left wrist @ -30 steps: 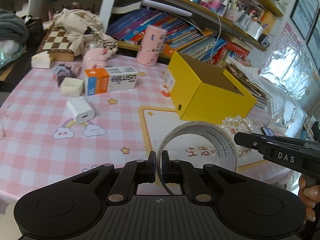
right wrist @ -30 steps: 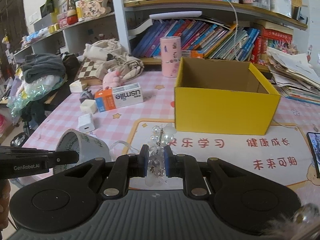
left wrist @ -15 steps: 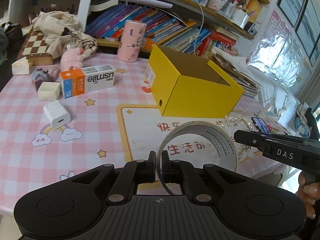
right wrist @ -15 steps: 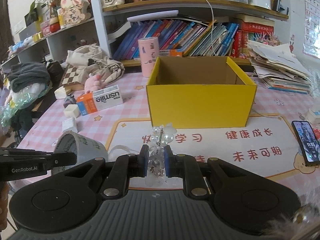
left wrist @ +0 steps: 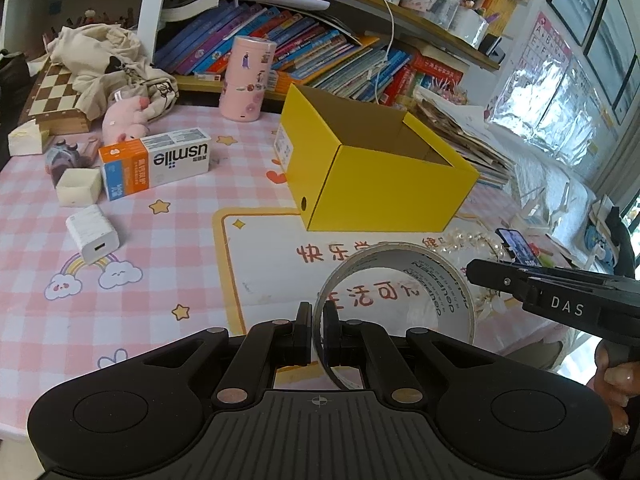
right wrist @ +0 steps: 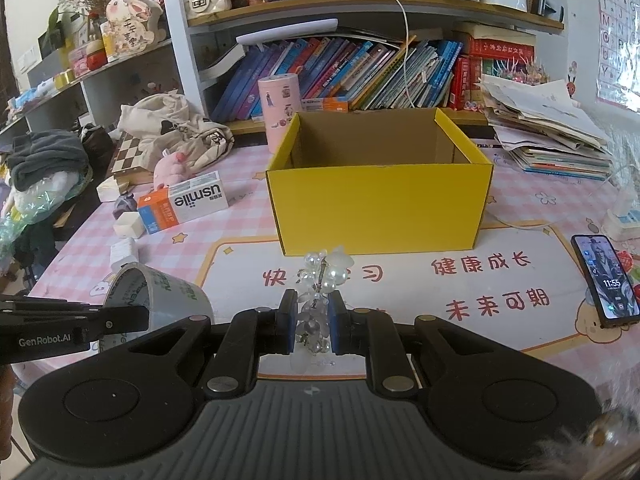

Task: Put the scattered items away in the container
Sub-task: 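Carry the tape roll and beaded ornament with both tools toward the yellow box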

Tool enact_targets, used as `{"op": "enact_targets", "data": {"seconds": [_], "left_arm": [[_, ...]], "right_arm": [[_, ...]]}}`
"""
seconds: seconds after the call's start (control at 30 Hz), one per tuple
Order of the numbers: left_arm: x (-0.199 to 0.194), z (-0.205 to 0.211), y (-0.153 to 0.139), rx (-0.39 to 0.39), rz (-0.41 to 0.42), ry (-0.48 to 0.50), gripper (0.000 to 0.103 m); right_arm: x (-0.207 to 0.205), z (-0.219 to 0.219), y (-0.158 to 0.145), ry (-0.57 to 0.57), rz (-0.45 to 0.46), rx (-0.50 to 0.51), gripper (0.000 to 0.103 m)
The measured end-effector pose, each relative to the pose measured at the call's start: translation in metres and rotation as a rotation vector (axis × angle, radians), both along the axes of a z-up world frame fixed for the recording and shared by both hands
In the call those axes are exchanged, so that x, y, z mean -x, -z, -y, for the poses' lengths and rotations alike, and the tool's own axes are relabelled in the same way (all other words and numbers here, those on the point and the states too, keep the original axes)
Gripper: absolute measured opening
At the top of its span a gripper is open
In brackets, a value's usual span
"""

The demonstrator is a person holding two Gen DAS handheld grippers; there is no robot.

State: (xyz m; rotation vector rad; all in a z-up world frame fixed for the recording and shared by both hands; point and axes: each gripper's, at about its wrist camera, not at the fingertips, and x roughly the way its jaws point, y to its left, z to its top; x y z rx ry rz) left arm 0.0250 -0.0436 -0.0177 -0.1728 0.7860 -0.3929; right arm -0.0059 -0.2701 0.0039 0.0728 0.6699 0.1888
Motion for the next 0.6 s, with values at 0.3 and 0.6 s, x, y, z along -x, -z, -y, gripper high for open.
{"op": "enact_targets", "data": {"seconds": [0.3,0.6], "left_arm": [[-0.008,0.016,0.001,-0.013,-0.006,0.011,0.003],[-0.019,0.04,0.003,-0.028,-0.017,0.028,0.003]], "right_arm": [[-0.007,0.015,0.002,0.006,-0.005,-0.01,0.015],[-0.016,0.039,0.005,0.023,-0.011,-0.018,0.015]]}}
